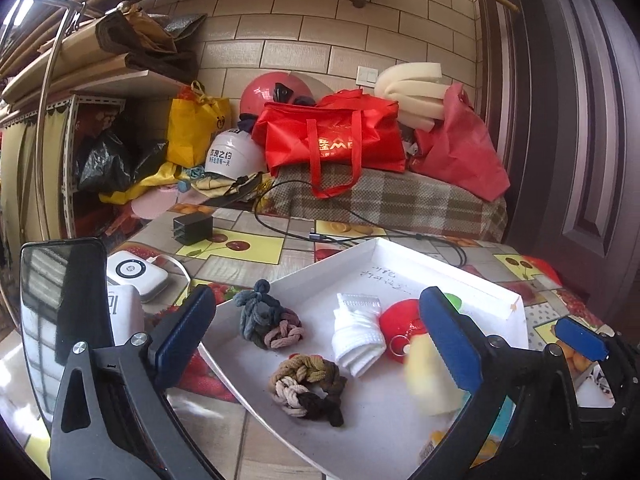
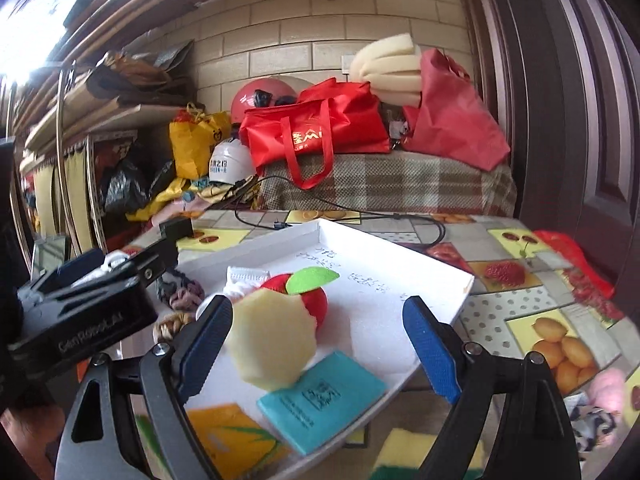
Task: Organize soft objects
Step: 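Grasp the pink fluffy ball with right while left grasps the white foam block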
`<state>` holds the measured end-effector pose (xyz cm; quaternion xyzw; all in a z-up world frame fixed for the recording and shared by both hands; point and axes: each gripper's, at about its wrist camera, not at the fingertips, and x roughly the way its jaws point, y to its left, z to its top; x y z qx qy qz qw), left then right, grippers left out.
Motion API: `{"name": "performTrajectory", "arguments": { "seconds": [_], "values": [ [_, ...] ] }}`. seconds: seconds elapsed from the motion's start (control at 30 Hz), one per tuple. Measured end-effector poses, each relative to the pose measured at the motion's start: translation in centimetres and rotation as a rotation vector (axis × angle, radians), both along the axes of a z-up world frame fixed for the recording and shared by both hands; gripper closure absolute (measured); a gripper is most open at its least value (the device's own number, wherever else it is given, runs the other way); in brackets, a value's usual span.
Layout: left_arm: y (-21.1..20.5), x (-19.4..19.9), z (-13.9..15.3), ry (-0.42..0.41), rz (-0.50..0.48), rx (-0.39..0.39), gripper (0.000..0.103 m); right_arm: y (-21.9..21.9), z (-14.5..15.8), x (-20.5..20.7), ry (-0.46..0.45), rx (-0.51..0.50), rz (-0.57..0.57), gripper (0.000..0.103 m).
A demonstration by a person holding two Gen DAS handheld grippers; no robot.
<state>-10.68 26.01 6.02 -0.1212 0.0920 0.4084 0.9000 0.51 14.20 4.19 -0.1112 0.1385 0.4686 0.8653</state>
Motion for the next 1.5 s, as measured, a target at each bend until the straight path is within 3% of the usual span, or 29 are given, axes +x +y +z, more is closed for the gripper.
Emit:
{"name": "performTrajectory", "arguments": {
  "seconds": [0.1, 0.37, 0.6, 0.73, 0.87, 1.03, 1.2, 1.27, 1.3, 1.33, 1.43, 1.47, 1.5],
  "values": [
    [-2.1, 0.3, 0.1, 0.031, -0.039, 0.049, 0.0, -1.3, -0.2, 0.3, 0.0, -0.02, -0.075, 0.016],
    [-8.0, 1.4, 0.2, 0.063, -0.226, 0.089, 0.0, -10.8, 0.3, 3.0, 0.069, 0.117, -0.15, 0.016],
    [-14.1, 4.3, -0.1, 0.159, -0.44, 0.112, 0.001, -20.6, -0.2, 10.2, 0.21, 0.156, -0.275, 0.014],
    [-17.6, 7.7, -0.9, 0.258, -0.63, 0.043, 0.001, -24.9, -0.7, 14.1, 0.335, 0.203, -0.347, 0.014],
    [-20.9, 11.7, -1.7, 0.376, -0.693, 0.064, 0.001, -24.5, -2.1, 16.2, 0.483, 0.174, -0.224, 0.014],
    [-21.9, 15.5, -2.2, 0.431, -0.679, 0.059, 0.001, -22.2, -2.5, 16.2, 0.528, 0.119, -0.155, 0.014],
    [-21.1, 18.4, -3.5, 0.531, -0.668, -0.01, 0.001, -19.5, -3.5, 17.7, 0.62, 0.113, -0.123, 0.014],
    [-20.9, 18.8, -3.9, 0.556, -0.667, -0.03, 0.002, -18.6, -4.2, 18.0, 0.674, 0.084, -0.085, 0.021],
    [-21.0, 18.9, -3.9, 0.56, -0.677, -0.029, 0.012, -18.6, -4.3, 18.1, 0.681, 0.08, -0.076, 0.041],
    [-21.3, 18.8, -4.0, 0.561, -0.69, -0.023, 0.037, -18.6, -4.4, 18.1, 0.69, 0.078, -0.067, 0.043],
    [-21.5, 18.6, -3.8, 0.548, -0.707, -0.016, 0.081, -20.0, -4.3, 18.2, 0.694, 0.139, -0.091, 0.044],
    [-21.2, 18.4, -3.7, 0.53, -0.716, -0.028, 0.089, -20.8, -4.2, 18.1, 0.691, 0.163, -0.108, 0.044],
    [-20.9, 18.1, -3.5, 0.512, -0.718, -0.044, 0.09, -21.0, -4.1, 18.1, 0.686, 0.174, -0.122, 0.044]
  ]
}}
